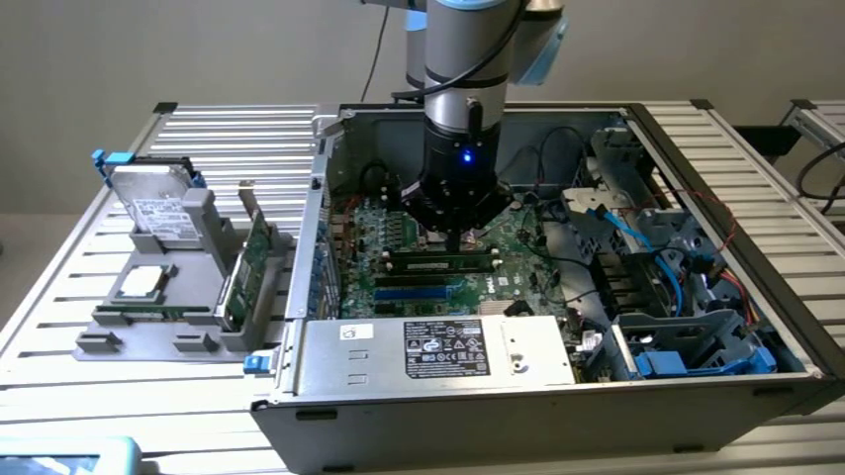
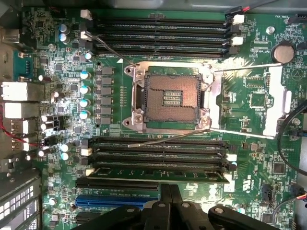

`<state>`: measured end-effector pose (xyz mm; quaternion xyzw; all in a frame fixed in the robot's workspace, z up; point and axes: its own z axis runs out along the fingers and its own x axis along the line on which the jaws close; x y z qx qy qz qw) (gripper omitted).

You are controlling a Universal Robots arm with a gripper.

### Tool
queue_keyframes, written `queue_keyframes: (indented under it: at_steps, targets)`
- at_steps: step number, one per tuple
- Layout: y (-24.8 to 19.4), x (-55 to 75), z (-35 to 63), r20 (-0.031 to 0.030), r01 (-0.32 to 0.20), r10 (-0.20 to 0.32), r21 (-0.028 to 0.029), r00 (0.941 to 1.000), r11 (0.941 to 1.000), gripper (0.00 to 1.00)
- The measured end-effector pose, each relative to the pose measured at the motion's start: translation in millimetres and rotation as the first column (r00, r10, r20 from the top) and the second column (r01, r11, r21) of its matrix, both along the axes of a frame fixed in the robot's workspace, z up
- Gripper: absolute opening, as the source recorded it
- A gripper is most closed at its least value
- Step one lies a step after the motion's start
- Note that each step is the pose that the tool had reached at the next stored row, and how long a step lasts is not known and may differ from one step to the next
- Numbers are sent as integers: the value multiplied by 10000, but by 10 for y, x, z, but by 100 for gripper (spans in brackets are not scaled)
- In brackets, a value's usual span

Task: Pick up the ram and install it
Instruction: 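Press down the ram until it locks into place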

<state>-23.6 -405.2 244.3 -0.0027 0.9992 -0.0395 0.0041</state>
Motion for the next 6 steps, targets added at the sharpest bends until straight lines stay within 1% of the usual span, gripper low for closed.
queue_keyframes:
  at_steps: [2,6]
  targets:
    - [0,0,1,0,26,-26,-12,10000,10000,11]
    - [0,0,1,0,28,-28,-12,10000,10000,11]
